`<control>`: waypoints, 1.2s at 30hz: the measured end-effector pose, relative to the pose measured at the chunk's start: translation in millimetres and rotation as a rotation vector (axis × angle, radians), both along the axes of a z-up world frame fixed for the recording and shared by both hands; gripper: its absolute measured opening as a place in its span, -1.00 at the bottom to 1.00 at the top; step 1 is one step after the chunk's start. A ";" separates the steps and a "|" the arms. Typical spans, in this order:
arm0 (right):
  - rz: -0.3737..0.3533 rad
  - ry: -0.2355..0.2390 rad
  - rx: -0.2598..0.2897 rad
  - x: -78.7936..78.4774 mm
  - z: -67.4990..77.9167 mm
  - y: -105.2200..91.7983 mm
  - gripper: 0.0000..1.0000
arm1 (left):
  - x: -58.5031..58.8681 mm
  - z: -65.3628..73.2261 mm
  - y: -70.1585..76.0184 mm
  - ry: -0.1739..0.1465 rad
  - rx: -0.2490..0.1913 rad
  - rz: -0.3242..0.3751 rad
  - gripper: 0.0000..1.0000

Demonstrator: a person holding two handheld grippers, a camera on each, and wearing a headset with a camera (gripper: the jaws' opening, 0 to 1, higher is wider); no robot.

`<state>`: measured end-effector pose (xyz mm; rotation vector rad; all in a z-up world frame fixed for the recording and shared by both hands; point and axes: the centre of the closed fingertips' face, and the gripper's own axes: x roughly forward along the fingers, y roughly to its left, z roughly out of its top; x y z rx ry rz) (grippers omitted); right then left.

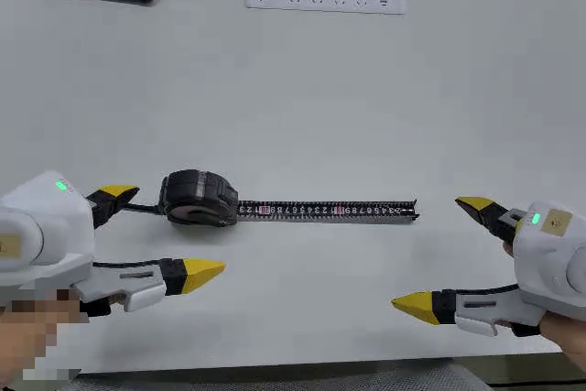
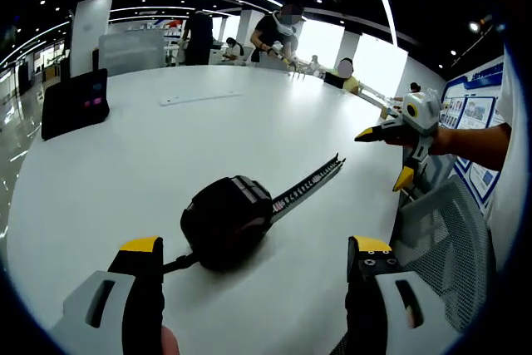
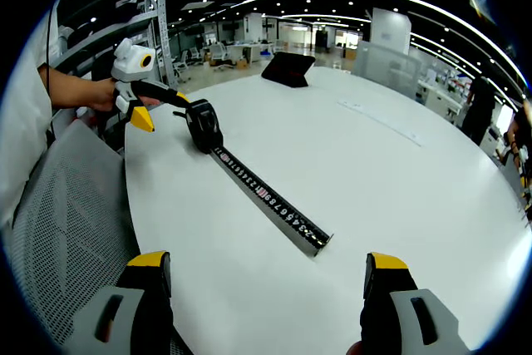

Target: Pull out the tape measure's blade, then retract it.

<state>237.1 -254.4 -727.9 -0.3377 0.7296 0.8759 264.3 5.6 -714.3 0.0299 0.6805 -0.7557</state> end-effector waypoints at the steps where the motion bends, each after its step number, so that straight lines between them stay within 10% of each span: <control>1: -0.002 -0.001 0.003 0.7 0.2 -0.3 0.92 | 1.0 -0.3 -2.0 -0.002 -0.002 -0.004 0.77; 28: 0.000 0.004 0.006 2.1 -1.3 0.6 0.86 | 7.1 -2.5 -18.5 0.009 -0.049 0.056 0.74; 36: 0.032 -0.013 -0.026 11.1 0.1 -6.0 0.72 | 14.7 -9.1 -20.5 -0.022 -0.004 0.131 0.70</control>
